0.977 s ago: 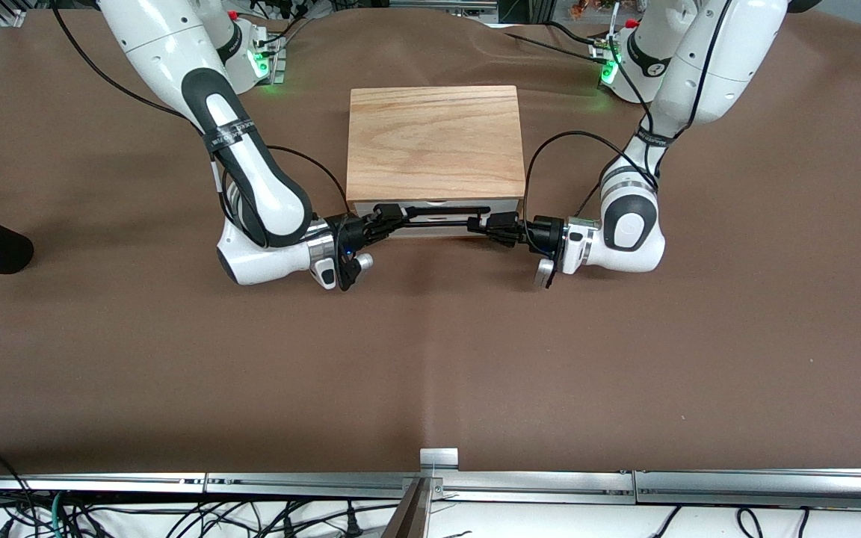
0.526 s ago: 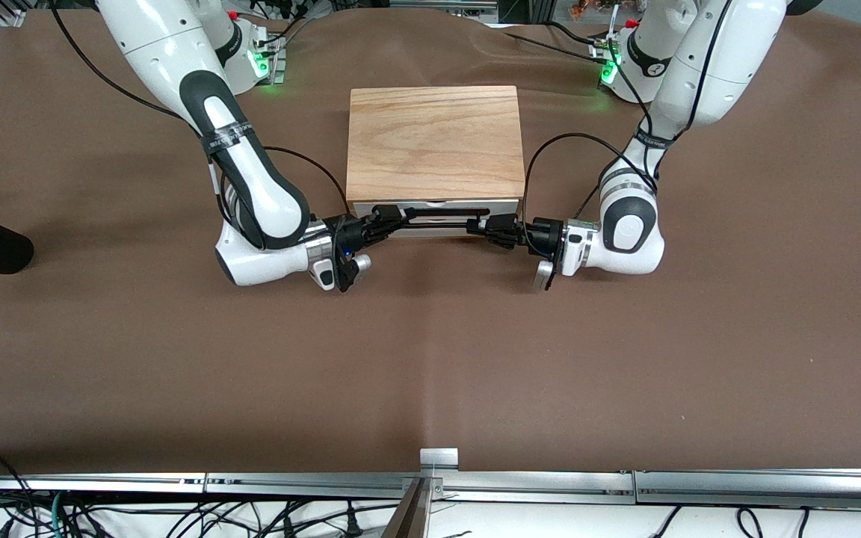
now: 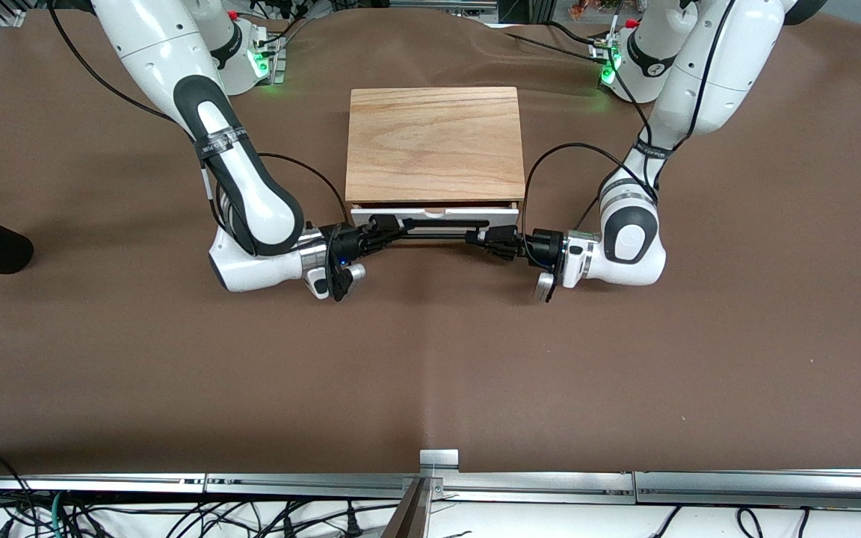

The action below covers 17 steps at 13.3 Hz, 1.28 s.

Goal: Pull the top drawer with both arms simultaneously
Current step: 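Pull the handle outward with both grippers to slide the drawer open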

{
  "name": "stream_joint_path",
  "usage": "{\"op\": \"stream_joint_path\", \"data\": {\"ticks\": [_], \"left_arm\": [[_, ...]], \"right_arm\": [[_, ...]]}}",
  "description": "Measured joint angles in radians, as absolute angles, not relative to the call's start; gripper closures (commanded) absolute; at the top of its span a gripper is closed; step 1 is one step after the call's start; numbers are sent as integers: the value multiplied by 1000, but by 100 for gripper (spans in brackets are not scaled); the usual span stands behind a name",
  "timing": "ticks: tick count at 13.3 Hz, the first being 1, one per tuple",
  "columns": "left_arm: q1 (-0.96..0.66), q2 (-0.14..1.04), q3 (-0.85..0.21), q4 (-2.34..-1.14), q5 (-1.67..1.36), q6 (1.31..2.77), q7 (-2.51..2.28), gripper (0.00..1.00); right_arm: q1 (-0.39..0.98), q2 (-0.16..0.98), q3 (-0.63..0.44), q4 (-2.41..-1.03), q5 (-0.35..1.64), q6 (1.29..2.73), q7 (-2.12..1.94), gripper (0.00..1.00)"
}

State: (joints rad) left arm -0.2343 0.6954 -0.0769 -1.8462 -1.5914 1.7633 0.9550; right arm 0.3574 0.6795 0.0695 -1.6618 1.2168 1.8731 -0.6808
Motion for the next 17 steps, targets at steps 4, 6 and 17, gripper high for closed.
{"op": "stream_joint_path", "data": {"ticks": [4,6,17], "left_arm": [[-232,747,-71,-1762,-1587,1766,916,100],[-228,770,-71,-1722,-1569,1759,891,100],[-219,865,-66,-1534,-1561,1780,784,100]], "right_arm": [[333,741,75,-1582,1225,1854,-677,100],[322,772,75,-1540,1224,1826,-669,100],[288,873,65,-1362,1211,1817,-593,100]]}}
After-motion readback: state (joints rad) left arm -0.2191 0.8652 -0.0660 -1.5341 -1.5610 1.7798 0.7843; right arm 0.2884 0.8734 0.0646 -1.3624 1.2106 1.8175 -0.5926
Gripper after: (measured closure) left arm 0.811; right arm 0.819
